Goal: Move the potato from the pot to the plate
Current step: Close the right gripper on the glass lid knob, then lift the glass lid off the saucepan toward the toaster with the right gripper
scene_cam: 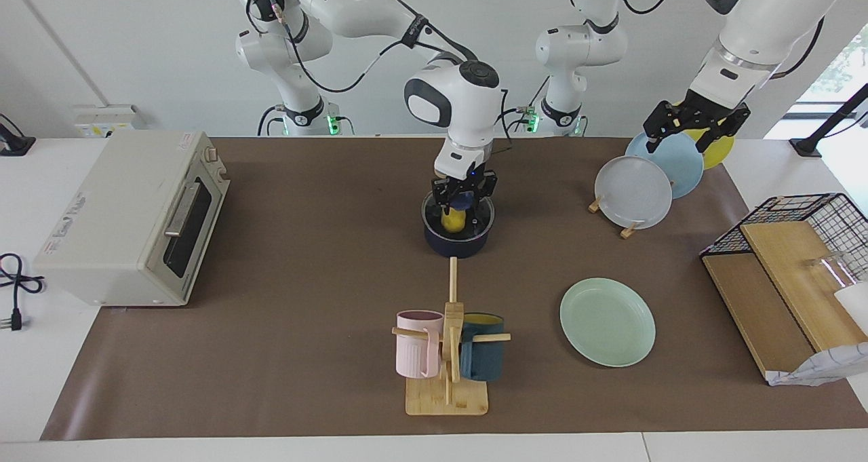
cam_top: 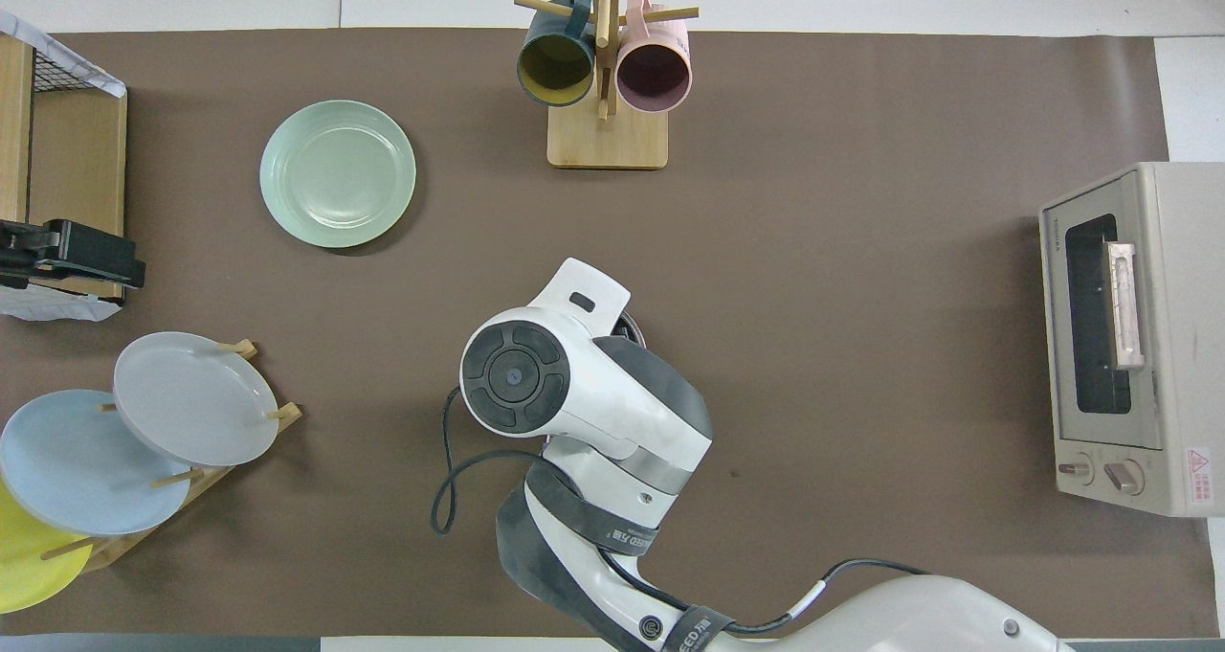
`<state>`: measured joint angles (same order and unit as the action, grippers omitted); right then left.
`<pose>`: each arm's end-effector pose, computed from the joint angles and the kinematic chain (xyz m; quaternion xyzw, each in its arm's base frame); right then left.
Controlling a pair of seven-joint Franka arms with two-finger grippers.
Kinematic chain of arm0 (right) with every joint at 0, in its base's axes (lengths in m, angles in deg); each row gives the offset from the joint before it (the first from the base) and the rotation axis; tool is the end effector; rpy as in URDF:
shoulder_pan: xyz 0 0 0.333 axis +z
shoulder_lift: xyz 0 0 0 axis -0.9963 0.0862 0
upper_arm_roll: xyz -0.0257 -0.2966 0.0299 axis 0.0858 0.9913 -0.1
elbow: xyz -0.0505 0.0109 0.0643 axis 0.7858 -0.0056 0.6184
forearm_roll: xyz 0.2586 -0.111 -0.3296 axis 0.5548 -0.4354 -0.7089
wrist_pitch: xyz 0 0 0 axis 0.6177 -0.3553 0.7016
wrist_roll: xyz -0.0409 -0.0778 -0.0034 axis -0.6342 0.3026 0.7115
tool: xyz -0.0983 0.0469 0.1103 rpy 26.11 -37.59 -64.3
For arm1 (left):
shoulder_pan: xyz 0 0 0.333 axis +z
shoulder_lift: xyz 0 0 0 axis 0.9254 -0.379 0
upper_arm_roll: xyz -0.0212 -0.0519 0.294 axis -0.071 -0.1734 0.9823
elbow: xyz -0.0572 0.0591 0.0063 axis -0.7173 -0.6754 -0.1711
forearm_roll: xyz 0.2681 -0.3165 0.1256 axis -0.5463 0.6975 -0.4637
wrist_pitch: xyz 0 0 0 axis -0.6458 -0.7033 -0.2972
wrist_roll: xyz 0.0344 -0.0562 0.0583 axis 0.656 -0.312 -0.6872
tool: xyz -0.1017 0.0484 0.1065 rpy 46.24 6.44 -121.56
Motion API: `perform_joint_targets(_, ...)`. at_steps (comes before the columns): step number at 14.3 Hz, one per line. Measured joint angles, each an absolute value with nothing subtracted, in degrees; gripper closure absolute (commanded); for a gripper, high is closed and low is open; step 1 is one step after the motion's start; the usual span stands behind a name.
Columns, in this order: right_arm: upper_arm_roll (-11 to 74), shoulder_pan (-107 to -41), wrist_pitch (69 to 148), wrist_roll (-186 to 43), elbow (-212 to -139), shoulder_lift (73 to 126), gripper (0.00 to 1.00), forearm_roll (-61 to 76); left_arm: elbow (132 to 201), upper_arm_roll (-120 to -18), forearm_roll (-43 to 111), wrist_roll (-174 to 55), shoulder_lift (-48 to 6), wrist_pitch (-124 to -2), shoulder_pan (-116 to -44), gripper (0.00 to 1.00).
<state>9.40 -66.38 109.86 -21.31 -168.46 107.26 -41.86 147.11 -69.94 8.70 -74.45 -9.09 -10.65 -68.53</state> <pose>0.5026 0.4773 0.3113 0.9927 0.1073 0.0509 0.0219 0.5756 -0.0496 0.5742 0.9990 -0.0396 -0.0191 0.0002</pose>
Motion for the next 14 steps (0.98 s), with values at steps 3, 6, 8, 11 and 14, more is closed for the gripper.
perform_joint_targets(3,9.4,-66.4,110.0,-21.3,-168.5,107.3,0.41,-41.8,147.1,-69.9,8.7,-74.4,-9.1,-10.6,-68.5,0.0)
perform_joint_targets(6,9.4,-66.4,110.4,-21.3,-168.4,107.3,0.41,-41.7,147.1,-69.9,8.7,-74.4,-9.1,-10.6,-68.5,0.0)
perform_joint_targets(8,9.4,-66.4,110.4,-21.3,-168.1,107.3,0.41,-41.6,147.1,-69.9,8.7,-74.4,-9.1,-10.6,-68.5,0.0)
perform_joint_targets(11,9.4,-66.4,110.4,-21.3,-167.8,107.2,0.41,-41.6,147.1,-69.9,8.7,-74.4,-9.1,-10.6,-68.5,0.0)
perform_joint_targets(14,9.4,-66.8,109.5,-22.5,-166.8,107.0,0.41,-41.7,147.1,-69.9,8.7,-74.4,-9.1,-10.6,-68.5,0.0)
